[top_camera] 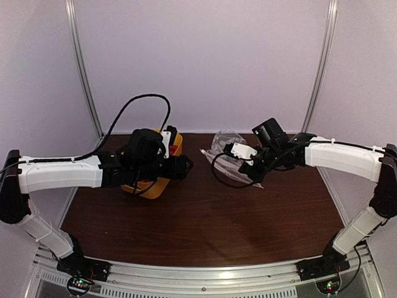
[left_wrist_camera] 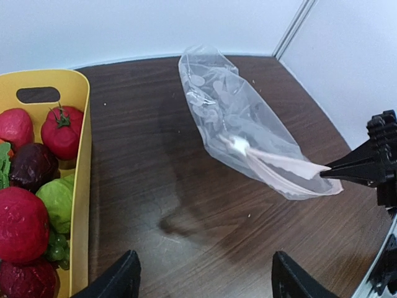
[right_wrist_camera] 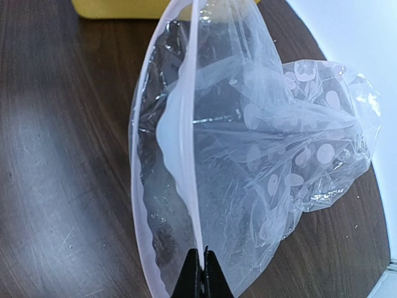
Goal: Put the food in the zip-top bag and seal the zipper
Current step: Pick up the zipper food storage bag from the center of the board, then open the zipper food storage bag at the center of the board, then pick up the fake fruit from the bin.
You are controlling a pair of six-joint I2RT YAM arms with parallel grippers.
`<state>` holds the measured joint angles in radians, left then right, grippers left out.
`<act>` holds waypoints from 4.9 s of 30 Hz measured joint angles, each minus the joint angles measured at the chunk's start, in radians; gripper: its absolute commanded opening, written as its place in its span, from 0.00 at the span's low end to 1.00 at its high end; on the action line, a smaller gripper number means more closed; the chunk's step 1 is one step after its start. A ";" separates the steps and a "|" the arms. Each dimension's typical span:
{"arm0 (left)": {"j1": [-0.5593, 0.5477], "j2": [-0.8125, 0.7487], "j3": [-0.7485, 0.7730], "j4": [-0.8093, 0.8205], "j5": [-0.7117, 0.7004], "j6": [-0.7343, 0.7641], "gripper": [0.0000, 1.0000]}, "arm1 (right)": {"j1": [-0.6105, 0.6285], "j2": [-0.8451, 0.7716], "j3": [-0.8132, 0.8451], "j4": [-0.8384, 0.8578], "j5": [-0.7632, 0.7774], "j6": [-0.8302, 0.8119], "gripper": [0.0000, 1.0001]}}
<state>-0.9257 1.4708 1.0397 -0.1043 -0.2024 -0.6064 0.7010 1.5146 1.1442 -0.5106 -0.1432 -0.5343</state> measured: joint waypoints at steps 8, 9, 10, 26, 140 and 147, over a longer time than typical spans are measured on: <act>0.000 0.015 -0.047 0.230 0.024 -0.094 0.65 | -0.022 0.092 0.092 0.005 -0.031 0.183 0.00; 0.000 0.031 -0.048 0.257 0.037 -0.103 0.63 | -0.021 0.108 0.096 0.006 -0.031 0.199 0.00; 0.000 0.045 -0.048 0.280 0.048 -0.107 0.62 | -0.021 0.118 0.096 0.005 -0.032 0.212 0.00; -0.140 0.306 -0.009 0.602 0.042 -0.305 0.66 | -0.021 -0.075 0.061 0.030 0.013 0.339 0.00; 0.374 0.291 0.349 -0.570 0.016 0.172 0.42 | -0.234 -0.174 -0.167 0.179 0.185 0.295 0.00; 0.374 0.187 0.358 -0.609 0.051 0.179 0.41 | -0.234 -0.183 -0.167 0.178 0.184 0.298 0.00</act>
<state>-0.5514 1.6577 1.3975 -0.7132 -0.1509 -0.4274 0.4667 1.3315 0.9768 -0.3325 0.0406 -0.2363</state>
